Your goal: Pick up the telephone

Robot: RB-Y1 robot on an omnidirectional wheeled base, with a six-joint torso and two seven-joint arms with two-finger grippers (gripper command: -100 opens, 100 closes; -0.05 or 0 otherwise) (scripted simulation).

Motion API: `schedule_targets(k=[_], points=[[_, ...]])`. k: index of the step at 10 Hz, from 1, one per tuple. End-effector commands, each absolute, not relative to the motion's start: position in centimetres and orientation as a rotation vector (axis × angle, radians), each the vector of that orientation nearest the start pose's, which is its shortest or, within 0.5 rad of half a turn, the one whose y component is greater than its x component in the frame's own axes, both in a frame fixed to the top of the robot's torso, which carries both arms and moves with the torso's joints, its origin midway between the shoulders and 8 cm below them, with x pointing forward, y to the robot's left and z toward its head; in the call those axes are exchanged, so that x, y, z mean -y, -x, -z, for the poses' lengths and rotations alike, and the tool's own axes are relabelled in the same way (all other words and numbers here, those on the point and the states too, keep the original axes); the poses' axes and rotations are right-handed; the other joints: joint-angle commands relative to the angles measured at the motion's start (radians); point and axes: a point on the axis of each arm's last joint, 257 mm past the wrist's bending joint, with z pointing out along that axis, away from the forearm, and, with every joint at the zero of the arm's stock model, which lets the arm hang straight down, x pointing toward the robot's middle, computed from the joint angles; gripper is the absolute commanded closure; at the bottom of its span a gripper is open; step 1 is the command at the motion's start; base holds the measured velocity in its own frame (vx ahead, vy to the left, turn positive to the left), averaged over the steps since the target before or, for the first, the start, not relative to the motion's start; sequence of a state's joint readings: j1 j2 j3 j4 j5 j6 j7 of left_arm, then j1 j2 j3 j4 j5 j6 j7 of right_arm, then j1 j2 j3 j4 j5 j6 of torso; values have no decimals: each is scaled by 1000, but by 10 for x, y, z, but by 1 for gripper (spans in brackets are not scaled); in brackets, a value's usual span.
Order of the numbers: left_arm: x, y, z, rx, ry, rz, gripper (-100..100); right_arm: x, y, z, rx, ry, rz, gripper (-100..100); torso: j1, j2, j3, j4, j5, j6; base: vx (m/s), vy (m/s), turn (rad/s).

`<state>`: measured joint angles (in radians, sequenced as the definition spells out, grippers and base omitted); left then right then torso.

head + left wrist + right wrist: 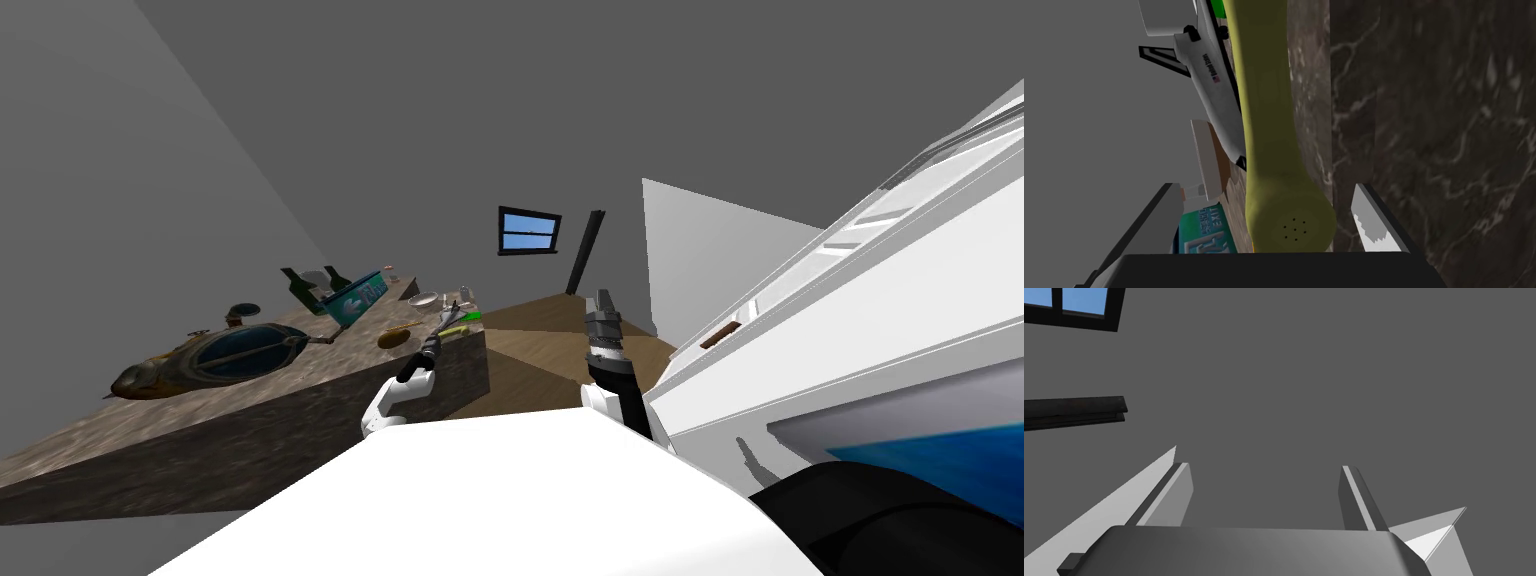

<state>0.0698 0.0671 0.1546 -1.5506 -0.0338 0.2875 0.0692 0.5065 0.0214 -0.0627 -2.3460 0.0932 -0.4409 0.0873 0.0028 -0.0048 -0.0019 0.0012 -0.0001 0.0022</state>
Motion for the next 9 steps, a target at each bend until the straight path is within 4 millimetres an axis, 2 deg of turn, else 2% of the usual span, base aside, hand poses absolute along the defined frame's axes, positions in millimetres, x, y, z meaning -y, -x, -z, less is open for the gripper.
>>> schedule_targets(k=[1, 5, 6, 7, 9], points=[[-342, -496, 337, -1314, 1550, 855, 100, 291, -338, -40, -664, -576, -1091, 0, 0, 0, 0, 0, 0, 0, -8, -2, 4], [-342, -495, 338, -1315, 1551, 854, 100, 292, -338, -40, -664, -576, -1091, 0, 0, -3, -2, 0, 0, 0, 0, 0, 0], [-342, -495, 338, -1316, 1551, 854, 0, 292, -338, -40, -664, -576, -1091, 0, 0, -3, -2, 0, 0, 0, 0, 0, 0], [-334, -490, 334, -1327, 1535, 865, 100, 292, -338, -40, -664, -576, -1091, 0, 0, -3, -2, 0, 0, 0, 44, 21, 135], [-323, -480, 333, -1348, 1521, 877, 100, 292, -338, -40, -664, -576, -1091, 0, 1, -6, -3, 0, 0, -1, 81, 7, 151]])
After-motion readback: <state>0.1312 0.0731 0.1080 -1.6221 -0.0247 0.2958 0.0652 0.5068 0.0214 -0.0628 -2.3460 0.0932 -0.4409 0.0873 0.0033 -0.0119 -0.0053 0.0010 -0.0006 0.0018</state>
